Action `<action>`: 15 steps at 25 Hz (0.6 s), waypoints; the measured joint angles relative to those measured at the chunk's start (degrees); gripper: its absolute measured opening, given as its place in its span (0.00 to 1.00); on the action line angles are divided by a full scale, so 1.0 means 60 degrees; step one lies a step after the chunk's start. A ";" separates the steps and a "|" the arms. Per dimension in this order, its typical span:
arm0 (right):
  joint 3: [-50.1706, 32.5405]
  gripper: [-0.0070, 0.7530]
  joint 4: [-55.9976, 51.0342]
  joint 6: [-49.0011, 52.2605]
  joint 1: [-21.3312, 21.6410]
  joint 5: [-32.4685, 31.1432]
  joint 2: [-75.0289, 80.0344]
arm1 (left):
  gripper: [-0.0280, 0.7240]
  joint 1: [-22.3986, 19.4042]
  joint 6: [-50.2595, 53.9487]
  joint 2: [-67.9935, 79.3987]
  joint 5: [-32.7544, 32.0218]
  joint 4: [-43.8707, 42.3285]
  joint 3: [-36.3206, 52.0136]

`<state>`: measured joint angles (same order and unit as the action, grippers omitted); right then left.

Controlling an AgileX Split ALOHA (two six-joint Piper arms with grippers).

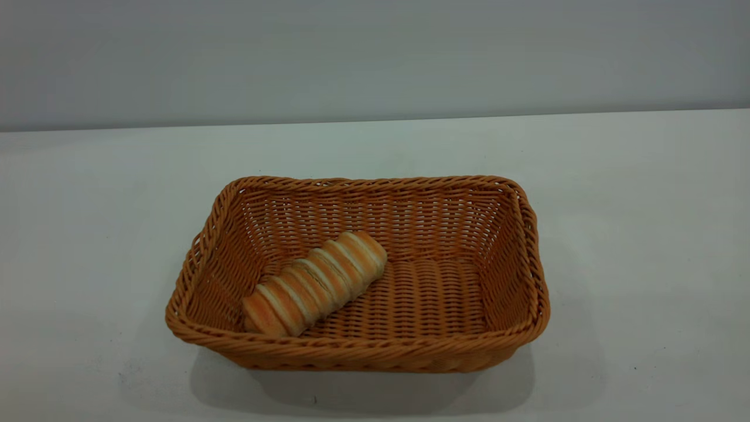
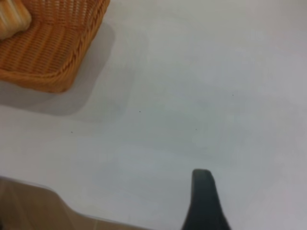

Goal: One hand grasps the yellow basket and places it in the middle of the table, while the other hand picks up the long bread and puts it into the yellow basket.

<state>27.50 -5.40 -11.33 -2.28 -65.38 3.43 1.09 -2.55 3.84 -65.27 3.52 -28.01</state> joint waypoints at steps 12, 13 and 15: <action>0.0000 0.76 0.0000 0.0000 0.0000 0.0003 -0.0007 | 0.66 0.0000 0.0116 -0.0009 0.0000 -0.0034 0.0011; 0.0000 0.76 0.0000 0.0000 0.0000 0.0011 -0.0078 | 0.66 0.0000 0.0116 -0.0034 0.0000 -0.0034 0.0011; 0.0000 0.76 0.0000 0.0000 0.0022 0.0011 -0.0405 | 0.66 -0.0138 0.0116 -0.0203 0.0000 -0.0034 0.0011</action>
<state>27.50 -5.40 -11.33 -2.15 -65.31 1.00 0.26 -1.85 2.62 -65.27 3.32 -27.94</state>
